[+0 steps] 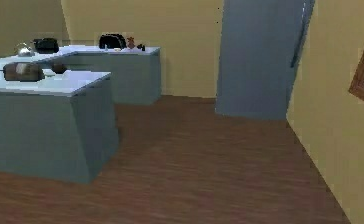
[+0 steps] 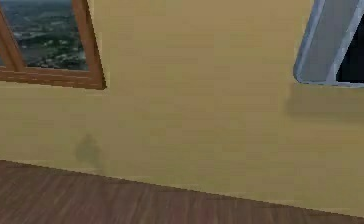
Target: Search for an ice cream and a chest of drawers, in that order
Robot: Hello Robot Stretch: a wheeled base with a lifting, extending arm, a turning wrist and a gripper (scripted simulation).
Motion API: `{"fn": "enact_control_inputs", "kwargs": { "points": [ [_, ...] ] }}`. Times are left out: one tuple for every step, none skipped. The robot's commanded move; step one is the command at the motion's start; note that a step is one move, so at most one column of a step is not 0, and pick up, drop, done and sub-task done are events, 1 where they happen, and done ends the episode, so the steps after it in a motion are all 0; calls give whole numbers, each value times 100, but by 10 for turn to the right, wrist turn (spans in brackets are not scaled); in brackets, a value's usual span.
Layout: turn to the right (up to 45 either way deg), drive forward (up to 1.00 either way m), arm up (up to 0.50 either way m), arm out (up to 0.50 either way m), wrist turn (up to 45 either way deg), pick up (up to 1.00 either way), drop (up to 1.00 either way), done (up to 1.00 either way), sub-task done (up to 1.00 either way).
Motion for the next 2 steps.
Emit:
{"fn": "enact_control_inputs", "kwargs": {
  "points": [
    [0,100,0,0,0,0,0,0,0],
    [0,100,0,0,0,0,0,0,0]
  ]
}}
